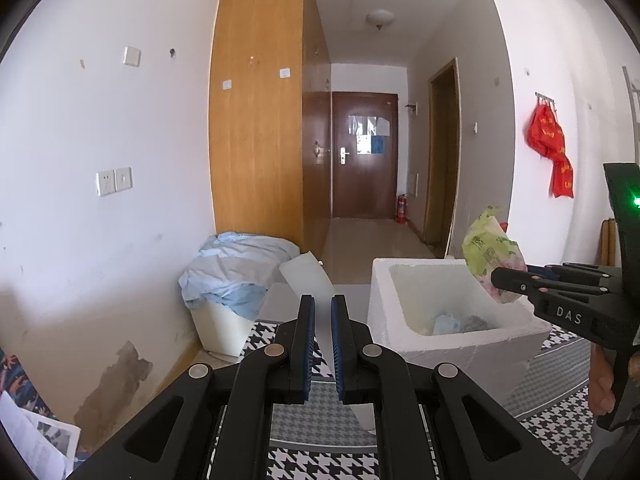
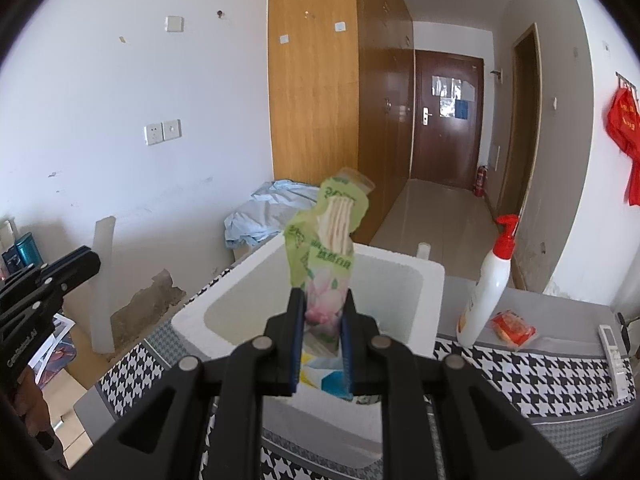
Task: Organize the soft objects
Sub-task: 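Carry the tissue pack with the right tool over the foam box, then open the right tool to drop the tissue pack into the box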
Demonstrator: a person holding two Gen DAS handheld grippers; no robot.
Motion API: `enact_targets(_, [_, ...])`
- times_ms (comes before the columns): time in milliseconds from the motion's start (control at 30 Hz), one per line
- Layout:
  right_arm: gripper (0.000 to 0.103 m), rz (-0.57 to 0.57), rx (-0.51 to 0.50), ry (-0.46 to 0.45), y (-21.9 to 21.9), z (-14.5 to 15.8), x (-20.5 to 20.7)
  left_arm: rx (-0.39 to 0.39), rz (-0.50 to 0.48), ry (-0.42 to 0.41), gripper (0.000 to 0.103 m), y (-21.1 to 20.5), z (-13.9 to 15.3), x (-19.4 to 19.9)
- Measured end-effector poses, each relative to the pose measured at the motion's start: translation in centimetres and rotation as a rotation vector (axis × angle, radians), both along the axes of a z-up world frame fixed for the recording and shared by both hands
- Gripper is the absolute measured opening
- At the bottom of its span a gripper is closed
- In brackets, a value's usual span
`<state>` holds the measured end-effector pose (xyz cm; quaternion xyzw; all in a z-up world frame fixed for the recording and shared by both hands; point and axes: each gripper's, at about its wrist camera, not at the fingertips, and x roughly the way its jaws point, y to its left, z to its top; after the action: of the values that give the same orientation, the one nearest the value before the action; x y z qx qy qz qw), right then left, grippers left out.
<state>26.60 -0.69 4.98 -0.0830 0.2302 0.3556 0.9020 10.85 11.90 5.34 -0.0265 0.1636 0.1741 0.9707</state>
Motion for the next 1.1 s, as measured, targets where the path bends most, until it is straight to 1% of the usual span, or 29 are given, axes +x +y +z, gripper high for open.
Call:
enact_targets(433, [0.02, -0.032, -0.03, 0.036, 1.5, -1.1, 1.6, -0.02, 0.013, 0.018, 0.009, 1.2, -0.6, 0.8])
enact_targets(867, [0.02, -0.036, -0.061, 0.037, 2.5, -1.5, 1.7, -0.031, 0.014, 0.022, 0.009, 1.4, -1.0, 0.8])
enact_targets(900, [0.025, -0.033, -0.072, 0.041, 2.6, -1.5, 1.7, -0.031, 0.012, 0.023, 0.009, 1.4, -0.9, 0.8])
enact_targets(933, [0.037, -0.031, -0.078, 0.043, 2.7, -1.6, 1.6, -0.032, 0.013, 0.023, 0.009, 1.4, -0.9, 0.8])
enact_targets(967, [0.045, -0.032, -0.08, 0.039, 2.8, -1.6, 1.5, -0.031, 0.014, 0.021, 0.009, 1.4, -0.9, 0.7])
enact_targets(1000, [0.06, -0.033, -0.076, 0.032, 2.7, -1.5, 1.4, -0.031, 0.015, 0.019, 0.009, 1.3, -0.8, 0.7])
enact_targets(1033, [0.068, -0.032, -0.068, 0.022, 2.6, -1.5, 1.2, -0.032, 0.017, 0.016, 0.009, 1.3, -0.8, 0.6])
enact_targets(1100, [0.068, -0.02, -0.058, 0.009, 2.4, -1.1, 0.7, -0.03, 0.016, 0.01, 0.009, 1.2, -0.7, 0.5])
